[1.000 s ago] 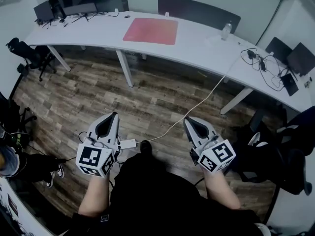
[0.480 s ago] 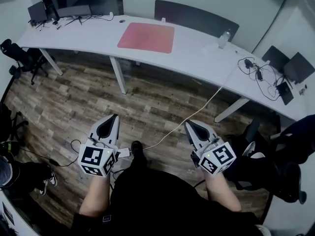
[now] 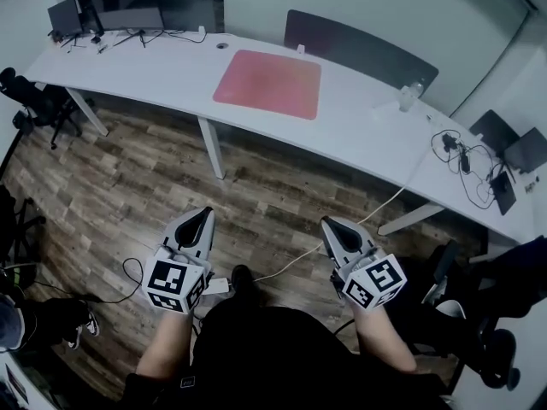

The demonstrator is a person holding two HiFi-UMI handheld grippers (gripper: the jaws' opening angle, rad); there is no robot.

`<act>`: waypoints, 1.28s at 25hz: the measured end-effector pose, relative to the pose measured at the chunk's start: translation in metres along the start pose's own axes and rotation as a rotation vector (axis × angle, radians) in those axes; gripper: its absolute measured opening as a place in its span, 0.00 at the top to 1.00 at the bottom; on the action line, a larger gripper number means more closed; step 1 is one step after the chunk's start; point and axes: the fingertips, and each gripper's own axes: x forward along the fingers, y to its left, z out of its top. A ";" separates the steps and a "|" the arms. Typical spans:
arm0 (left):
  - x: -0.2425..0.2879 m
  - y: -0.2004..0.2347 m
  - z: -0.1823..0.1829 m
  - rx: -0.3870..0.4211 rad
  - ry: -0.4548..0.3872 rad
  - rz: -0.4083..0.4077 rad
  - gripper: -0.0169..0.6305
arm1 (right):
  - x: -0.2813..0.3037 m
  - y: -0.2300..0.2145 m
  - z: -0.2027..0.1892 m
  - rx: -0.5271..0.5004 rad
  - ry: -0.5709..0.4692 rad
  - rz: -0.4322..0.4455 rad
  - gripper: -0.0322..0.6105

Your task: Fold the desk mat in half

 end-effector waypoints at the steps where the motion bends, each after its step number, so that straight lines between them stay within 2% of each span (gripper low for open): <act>1: 0.009 0.010 0.002 0.000 0.006 -0.005 0.97 | 0.014 -0.004 0.001 0.004 0.009 -0.002 0.96; 8: 0.048 0.079 0.014 0.010 0.010 -0.022 0.97 | 0.101 -0.017 0.019 -0.001 0.033 0.001 0.95; 15: 0.069 0.124 0.024 0.042 -0.001 -0.046 0.97 | 0.151 -0.024 0.038 -0.032 0.009 -0.019 0.92; 22: 0.072 0.143 0.020 0.044 0.006 -0.027 0.97 | 0.175 -0.027 0.039 -0.013 0.011 -0.011 0.90; 28: 0.095 0.163 0.013 0.022 0.033 0.008 0.97 | 0.209 -0.048 0.041 -0.007 0.008 0.009 0.90; 32: 0.116 0.177 0.009 0.037 0.061 0.022 0.97 | 0.235 -0.069 0.047 -0.019 -0.010 0.011 0.90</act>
